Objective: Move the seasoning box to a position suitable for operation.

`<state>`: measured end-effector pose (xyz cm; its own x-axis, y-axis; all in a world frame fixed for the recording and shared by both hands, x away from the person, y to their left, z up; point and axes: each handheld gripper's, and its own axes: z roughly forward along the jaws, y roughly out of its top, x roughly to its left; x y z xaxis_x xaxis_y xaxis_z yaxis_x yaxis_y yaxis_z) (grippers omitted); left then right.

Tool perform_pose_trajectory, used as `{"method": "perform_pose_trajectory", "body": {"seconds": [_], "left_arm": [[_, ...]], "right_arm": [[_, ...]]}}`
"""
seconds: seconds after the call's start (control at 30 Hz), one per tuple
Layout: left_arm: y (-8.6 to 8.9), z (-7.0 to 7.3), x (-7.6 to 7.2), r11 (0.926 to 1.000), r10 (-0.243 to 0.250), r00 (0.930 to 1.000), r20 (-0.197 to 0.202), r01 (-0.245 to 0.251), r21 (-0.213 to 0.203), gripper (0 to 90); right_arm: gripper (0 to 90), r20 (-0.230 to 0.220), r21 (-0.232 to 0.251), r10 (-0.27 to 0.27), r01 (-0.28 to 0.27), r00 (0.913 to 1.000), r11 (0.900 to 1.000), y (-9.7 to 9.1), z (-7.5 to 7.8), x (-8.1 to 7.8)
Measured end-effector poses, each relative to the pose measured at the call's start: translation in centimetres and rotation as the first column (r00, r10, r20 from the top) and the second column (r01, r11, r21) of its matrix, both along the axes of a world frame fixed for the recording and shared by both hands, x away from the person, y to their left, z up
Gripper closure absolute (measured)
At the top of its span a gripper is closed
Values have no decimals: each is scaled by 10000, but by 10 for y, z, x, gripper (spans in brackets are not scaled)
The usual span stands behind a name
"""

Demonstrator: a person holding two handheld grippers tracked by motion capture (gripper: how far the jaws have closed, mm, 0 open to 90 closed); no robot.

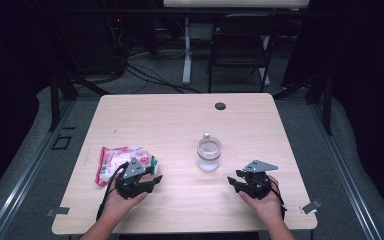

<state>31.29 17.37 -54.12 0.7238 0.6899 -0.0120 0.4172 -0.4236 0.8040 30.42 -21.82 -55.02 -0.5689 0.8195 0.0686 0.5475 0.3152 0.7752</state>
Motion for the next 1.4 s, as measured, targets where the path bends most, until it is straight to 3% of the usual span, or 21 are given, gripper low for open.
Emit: {"method": "perform_pose_trajectory", "body": {"seconds": [0.2,0.53,0.77,0.93,1.13,1.23,1.33,1.4], "left_arm": [[2,2,-2,9996,-53,10000,-52,51,-295,519],[4,3,-6,9990,-125,9999,-29,124,-434,525],[10,5,-13,9990,-127,9999,101,131,-438,529],[16,6,-20,9992,17,9999,153,-11,-392,543],[15,11,-23,9986,249,9997,-55,-251,-472,680],[8,19,-20,9961,358,9989,-302,-381,-800,798],[-5,25,-13,9960,453,9984,-340,-478,-748,898],[-15,28,-6,9958,487,9982,-358,-513,-761,900]], "right_arm": [[562,251,-59,-221,223,9994,9997,-2,1,-3],[596,478,28,-336,335,9983,9994,2,10,3],[598,747,0,-241,242,9969,9997,7,26,18],[676,799,-235,-133,152,9967,9996,11,31,31],[764,933,-307,-363,393,9950,9988,12,35,53],[842,773,-35,-469,473,9959,9989,11,33,68],[900,746,80,-571,567,9956,9984,12,32,83],[900,750,113,-654,647,9950,9978,13,31,89]]}}
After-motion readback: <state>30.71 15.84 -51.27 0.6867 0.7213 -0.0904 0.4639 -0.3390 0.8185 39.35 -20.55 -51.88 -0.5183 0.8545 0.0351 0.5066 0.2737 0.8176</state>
